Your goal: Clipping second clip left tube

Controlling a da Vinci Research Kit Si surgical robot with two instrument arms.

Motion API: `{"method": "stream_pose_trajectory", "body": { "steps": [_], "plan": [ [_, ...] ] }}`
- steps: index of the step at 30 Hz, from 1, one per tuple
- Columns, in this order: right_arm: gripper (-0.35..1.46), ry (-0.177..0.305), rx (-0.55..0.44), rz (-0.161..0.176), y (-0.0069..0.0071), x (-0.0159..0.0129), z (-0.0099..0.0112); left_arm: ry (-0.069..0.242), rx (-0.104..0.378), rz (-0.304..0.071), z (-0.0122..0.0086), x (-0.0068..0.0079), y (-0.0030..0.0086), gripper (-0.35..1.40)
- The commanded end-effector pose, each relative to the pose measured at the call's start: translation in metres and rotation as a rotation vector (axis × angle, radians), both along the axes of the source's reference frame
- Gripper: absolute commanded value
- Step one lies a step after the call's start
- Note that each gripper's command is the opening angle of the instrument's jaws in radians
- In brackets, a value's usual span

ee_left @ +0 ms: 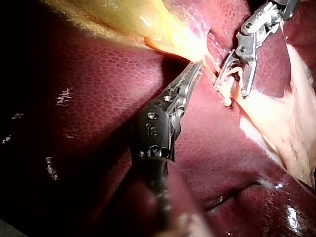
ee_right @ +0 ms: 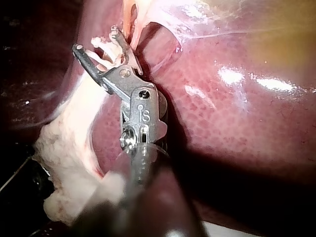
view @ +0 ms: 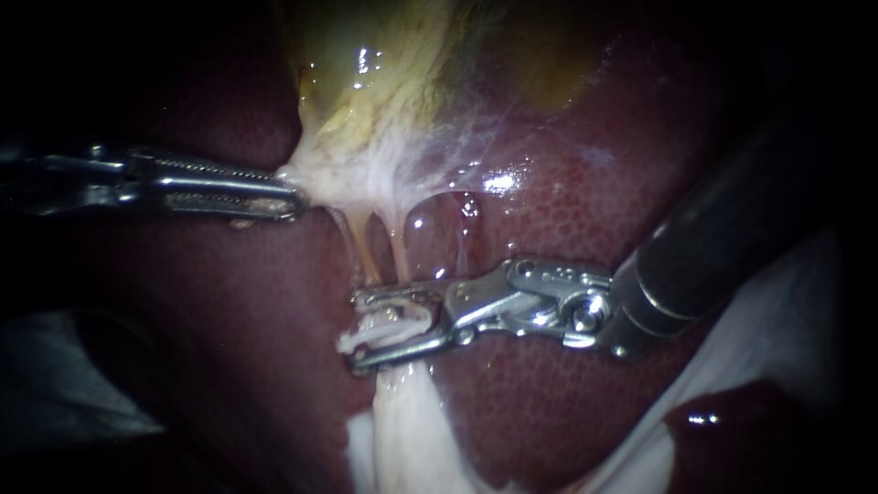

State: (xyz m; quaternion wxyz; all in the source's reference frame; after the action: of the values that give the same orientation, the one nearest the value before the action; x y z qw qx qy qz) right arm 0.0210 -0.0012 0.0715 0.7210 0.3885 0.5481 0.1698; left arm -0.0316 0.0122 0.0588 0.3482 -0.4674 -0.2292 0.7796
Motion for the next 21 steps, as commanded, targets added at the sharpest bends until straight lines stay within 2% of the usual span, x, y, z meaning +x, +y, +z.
{"method": "stream_pose_trajectory", "body": {
  "steps": [1, 8, 13, 21],
  "plan": [
    [0.49, -0.002, 0.008, 0.000, -0.0001, 0.0000, -0.0003, 0.000, 0.000, 0.000, 0.0000, 0.0000, 0.0000, -0.35],
    [0.49, 0.009, 0.021, -0.012, -0.0002, -0.0006, -0.0036, -0.001, 0.000, 0.002, 0.0000, 0.0003, -0.0001, -0.35],
    [0.49, 0.005, 0.033, -0.003, 0.0006, -0.0021, -0.0055, -0.002, 0.000, 0.003, 0.0000, 0.0005, -0.0001, -0.35],
    [0.48, -0.003, 0.036, 0.007, 0.0012, -0.0039, -0.0046, 0.000, -0.001, 0.001, -0.0001, 0.0006, -0.0001, -0.35]
  ]
}}
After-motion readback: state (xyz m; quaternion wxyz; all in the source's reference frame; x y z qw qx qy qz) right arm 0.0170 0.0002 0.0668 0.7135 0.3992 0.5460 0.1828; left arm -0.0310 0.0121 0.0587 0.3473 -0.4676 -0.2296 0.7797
